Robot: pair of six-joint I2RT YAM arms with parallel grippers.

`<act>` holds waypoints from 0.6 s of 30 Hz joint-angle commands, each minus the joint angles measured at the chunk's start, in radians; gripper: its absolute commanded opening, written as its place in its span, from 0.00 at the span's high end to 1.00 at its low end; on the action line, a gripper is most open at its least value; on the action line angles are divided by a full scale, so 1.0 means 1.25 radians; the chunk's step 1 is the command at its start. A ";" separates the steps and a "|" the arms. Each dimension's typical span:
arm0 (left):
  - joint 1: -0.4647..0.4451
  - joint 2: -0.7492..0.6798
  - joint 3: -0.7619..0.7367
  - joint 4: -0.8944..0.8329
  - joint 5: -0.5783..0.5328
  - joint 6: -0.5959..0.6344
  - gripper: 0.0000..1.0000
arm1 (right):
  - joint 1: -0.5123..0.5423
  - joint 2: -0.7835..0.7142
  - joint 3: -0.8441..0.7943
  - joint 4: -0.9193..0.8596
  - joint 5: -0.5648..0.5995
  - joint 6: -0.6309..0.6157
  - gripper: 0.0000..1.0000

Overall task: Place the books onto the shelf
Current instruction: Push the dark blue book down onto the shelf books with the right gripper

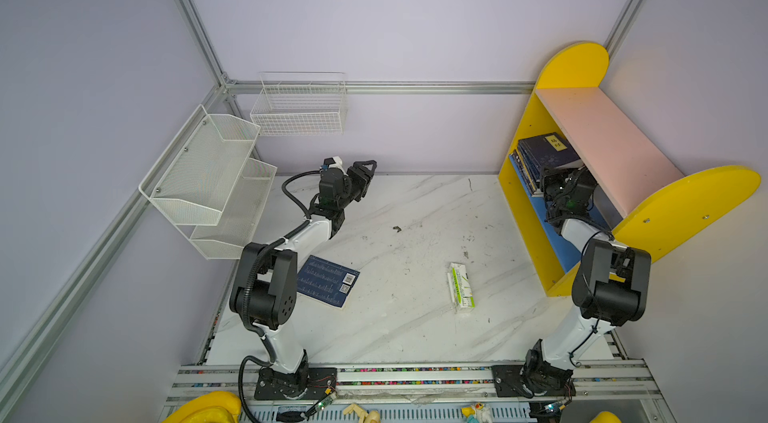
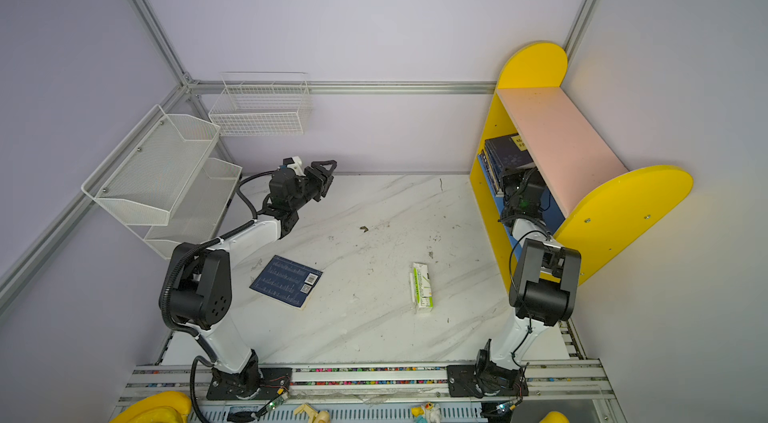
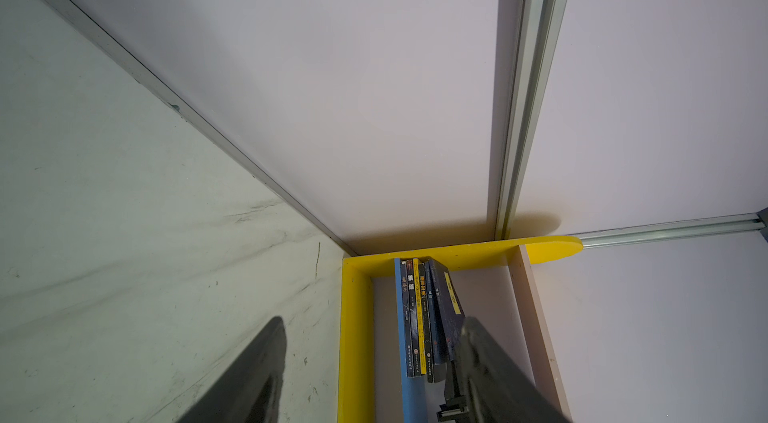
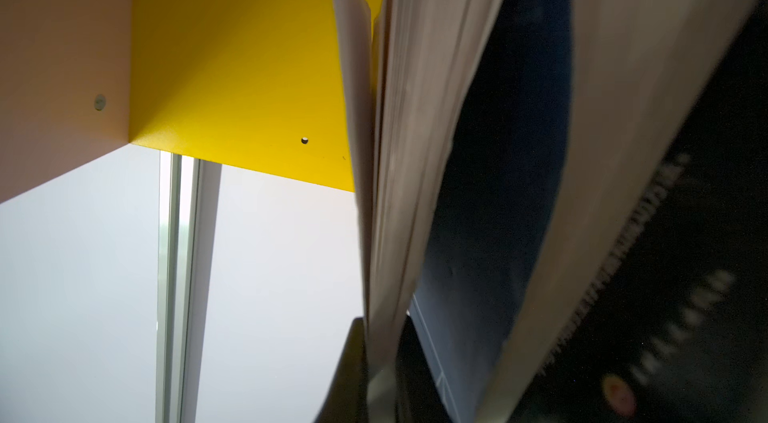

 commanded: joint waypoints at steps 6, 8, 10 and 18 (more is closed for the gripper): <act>0.003 -0.007 -0.016 0.032 0.017 -0.005 0.33 | 0.009 -0.020 -0.001 0.045 0.012 -0.002 1.00; 0.003 -0.009 -0.018 0.029 0.017 -0.004 0.31 | 0.009 -0.014 0.008 0.040 0.009 -0.002 0.96; 0.004 -0.011 -0.018 0.029 0.016 -0.005 0.31 | 0.009 -0.009 0.016 0.031 0.007 -0.001 0.94; 0.005 -0.007 -0.021 0.030 0.019 -0.010 0.29 | 0.011 -0.005 0.041 -0.026 0.003 -0.009 0.79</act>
